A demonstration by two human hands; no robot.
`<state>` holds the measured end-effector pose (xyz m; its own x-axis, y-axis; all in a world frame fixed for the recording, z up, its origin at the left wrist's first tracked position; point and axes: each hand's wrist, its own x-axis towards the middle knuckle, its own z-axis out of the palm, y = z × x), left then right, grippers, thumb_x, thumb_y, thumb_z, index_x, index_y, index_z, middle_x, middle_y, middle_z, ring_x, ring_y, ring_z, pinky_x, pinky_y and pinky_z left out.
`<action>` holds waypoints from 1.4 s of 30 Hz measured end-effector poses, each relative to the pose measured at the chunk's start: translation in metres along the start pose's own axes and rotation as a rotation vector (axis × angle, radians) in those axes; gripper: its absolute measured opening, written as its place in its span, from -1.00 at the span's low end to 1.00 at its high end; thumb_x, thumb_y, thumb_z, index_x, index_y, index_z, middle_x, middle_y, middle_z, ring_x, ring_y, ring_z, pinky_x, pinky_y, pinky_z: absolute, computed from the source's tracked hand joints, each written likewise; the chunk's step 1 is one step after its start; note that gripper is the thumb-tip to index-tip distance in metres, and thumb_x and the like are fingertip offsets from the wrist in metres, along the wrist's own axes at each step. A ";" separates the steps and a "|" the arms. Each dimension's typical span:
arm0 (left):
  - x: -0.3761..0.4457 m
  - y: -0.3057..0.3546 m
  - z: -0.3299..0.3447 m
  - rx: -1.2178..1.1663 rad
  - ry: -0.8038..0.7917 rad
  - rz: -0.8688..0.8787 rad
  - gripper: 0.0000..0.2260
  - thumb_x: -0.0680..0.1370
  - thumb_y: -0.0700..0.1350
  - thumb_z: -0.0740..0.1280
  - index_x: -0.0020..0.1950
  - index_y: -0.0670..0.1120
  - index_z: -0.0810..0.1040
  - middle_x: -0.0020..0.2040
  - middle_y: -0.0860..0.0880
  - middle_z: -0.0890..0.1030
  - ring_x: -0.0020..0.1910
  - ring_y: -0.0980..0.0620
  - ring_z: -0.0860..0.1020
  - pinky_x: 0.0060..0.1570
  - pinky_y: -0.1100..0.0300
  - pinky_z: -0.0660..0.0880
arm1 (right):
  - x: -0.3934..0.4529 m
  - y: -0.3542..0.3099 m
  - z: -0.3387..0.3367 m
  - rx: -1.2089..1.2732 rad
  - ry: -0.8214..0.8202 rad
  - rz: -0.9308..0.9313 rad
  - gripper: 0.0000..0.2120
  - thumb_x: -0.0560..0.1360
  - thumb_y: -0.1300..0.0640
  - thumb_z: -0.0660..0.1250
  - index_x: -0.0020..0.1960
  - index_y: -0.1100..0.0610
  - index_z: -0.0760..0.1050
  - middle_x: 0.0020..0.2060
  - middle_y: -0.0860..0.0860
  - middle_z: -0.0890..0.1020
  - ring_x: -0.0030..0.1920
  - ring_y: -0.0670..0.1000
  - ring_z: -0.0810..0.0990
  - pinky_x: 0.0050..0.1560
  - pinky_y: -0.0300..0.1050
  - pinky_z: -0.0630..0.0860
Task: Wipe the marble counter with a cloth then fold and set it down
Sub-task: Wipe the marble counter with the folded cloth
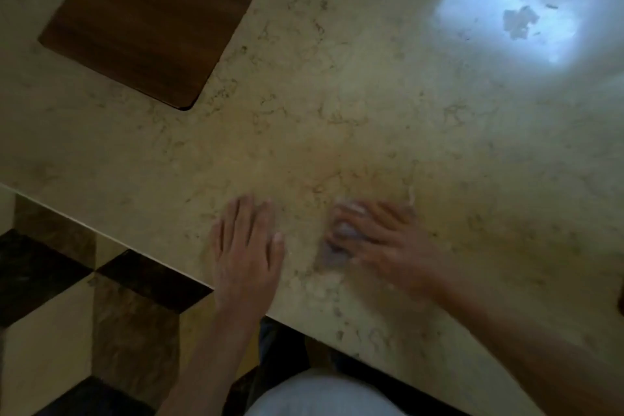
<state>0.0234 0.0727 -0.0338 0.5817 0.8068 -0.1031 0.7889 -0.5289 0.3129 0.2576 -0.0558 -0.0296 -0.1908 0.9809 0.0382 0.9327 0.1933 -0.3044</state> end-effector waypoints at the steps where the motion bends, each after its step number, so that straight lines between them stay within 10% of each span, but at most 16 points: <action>1: 0.000 0.010 0.005 0.035 -0.046 -0.004 -0.51 0.67 0.10 -0.02 0.56 -0.05 0.24 0.58 -0.16 0.25 0.57 -0.20 0.18 0.50 -0.19 0.10 | -0.005 0.042 -0.011 -0.030 0.055 0.173 -0.66 0.66 -0.06 0.17 0.43 -0.17 0.41 0.52 0.03 0.39 0.50 0.18 0.38 0.43 0.13 0.32; 4: -0.001 0.020 0.015 0.151 -0.107 -0.035 -0.47 0.66 0.15 -0.08 0.62 0.04 0.08 0.64 -0.09 0.07 0.61 -0.15 0.03 0.53 -0.19 -0.01 | 0.007 0.157 -0.047 -0.142 0.161 0.698 -0.52 0.65 -0.16 -0.01 0.52 -0.13 0.33 0.58 0.06 0.28 0.54 0.26 0.27 0.48 0.25 0.25; 7: 0.000 0.017 0.014 0.174 -0.093 -0.036 -0.48 0.65 0.13 -0.04 0.61 0.05 0.08 0.64 -0.07 0.06 0.62 -0.13 0.01 0.54 -0.19 0.02 | 0.047 0.155 -0.041 -0.149 0.229 0.831 -0.53 0.64 -0.15 0.05 0.51 -0.10 0.34 0.58 0.07 0.26 0.54 0.29 0.23 0.45 0.31 0.24; 13: 0.001 0.017 0.016 0.177 -0.042 -0.044 -0.49 0.65 0.11 0.00 0.60 0.02 0.16 0.62 -0.09 0.15 0.60 -0.15 0.09 0.51 -0.21 0.08 | -0.021 -0.036 0.020 0.049 -0.017 0.034 -0.62 0.67 -0.07 0.14 0.47 -0.15 0.41 0.58 -0.02 0.29 0.58 0.19 0.20 0.46 0.21 0.24; 16: 0.000 0.017 0.016 0.168 -0.025 -0.045 -0.49 0.64 0.10 0.01 0.60 0.02 0.17 0.62 -0.09 0.16 0.60 -0.16 0.09 0.50 -0.19 0.07 | -0.081 -0.014 0.008 0.043 -0.068 -0.081 -0.59 0.65 -0.02 0.23 0.50 -0.13 0.38 0.59 -0.01 0.26 0.59 0.16 0.20 0.49 0.15 0.22; 24: 0.000 0.022 0.012 0.180 -0.018 -0.055 -0.47 0.62 0.12 0.01 0.59 0.00 0.17 0.61 -0.09 0.16 0.58 -0.16 0.10 0.50 -0.19 0.05 | -0.036 0.159 -0.046 -0.171 0.260 0.821 -0.57 0.69 -0.06 0.09 0.52 -0.01 0.35 0.58 0.11 0.27 0.53 0.32 0.26 0.43 0.28 0.24; 33: 0.000 0.020 0.016 0.171 0.006 -0.064 -0.48 0.63 0.12 0.01 0.58 0.03 0.18 0.61 -0.07 0.16 0.59 -0.13 0.08 0.51 -0.16 0.04 | -0.134 -0.033 0.011 0.064 -0.088 -0.144 -0.55 0.65 -0.01 0.24 0.53 -0.15 0.30 0.60 -0.03 0.22 0.61 0.15 0.11 0.45 0.27 0.25; 37: -0.001 0.023 0.017 0.183 0.027 -0.052 -0.48 0.63 0.11 0.02 0.58 0.01 0.19 0.61 -0.09 0.17 0.59 -0.14 0.08 0.50 -0.16 0.04 | -0.164 0.126 -0.031 -0.185 0.087 0.367 -0.45 0.66 -0.05 0.14 0.59 -0.26 0.04 0.61 0.04 0.19 0.56 0.22 0.25 0.41 0.30 0.32; 42: 0.000 0.025 0.018 0.189 0.022 -0.045 -0.49 0.62 0.11 0.00 0.57 0.02 0.18 0.61 -0.10 0.15 0.59 -0.13 0.06 0.50 -0.18 0.03 | -0.095 0.150 -0.045 -0.150 0.291 0.895 -0.47 0.63 -0.12 -0.03 0.53 -0.02 0.33 0.59 0.13 0.25 0.53 0.32 0.25 0.43 0.29 0.25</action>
<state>0.0461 0.0546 -0.0428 0.5423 0.8352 -0.0917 0.8384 -0.5306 0.1249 0.4292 -0.1188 -0.0356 0.6776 0.7296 0.0922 0.7294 -0.6508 -0.2107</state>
